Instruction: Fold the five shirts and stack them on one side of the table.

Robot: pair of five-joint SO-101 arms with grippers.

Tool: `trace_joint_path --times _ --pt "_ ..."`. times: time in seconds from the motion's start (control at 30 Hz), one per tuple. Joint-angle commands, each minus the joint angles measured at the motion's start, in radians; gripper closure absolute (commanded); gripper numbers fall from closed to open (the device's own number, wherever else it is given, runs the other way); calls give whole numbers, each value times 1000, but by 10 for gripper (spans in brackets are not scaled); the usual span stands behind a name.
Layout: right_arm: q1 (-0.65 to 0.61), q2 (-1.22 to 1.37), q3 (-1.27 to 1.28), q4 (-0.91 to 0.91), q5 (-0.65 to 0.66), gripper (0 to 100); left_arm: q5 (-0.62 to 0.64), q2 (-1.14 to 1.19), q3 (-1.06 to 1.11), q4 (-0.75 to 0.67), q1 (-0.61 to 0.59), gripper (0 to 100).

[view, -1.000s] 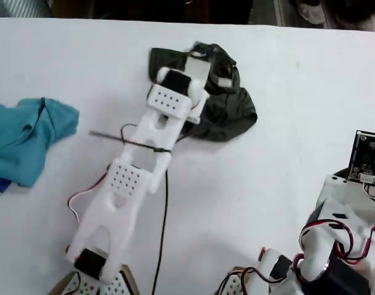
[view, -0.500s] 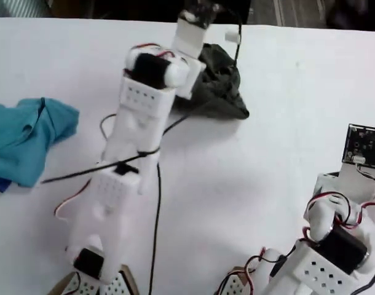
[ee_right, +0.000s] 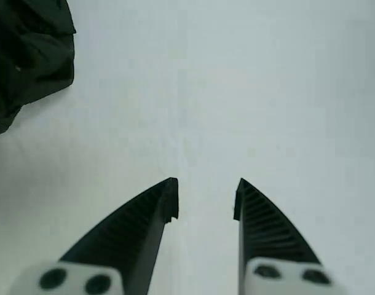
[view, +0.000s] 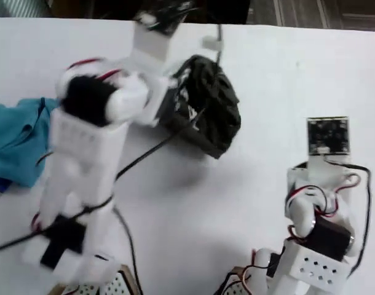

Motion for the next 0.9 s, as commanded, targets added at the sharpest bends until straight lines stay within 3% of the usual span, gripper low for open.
trace_joint_path --times 0.0,0.27,0.5,0.7,0.87 --pt "-68 -2 12 -2 -55 839 -11 -215 183 14 -110 976" --pt "-295 -1 84 -127 -120 837 -11 -388 570 -48 -249 960" --pt "-410 2 92 -177 -120 836 -11 -393 690 -52 -416 682" --pt "-469 197 84 -240 -126 817 -11 -394 671 -114 -597 680" --pt "-556 496 -37 -245 -126 779 -11 -393 711 -124 -631 680"
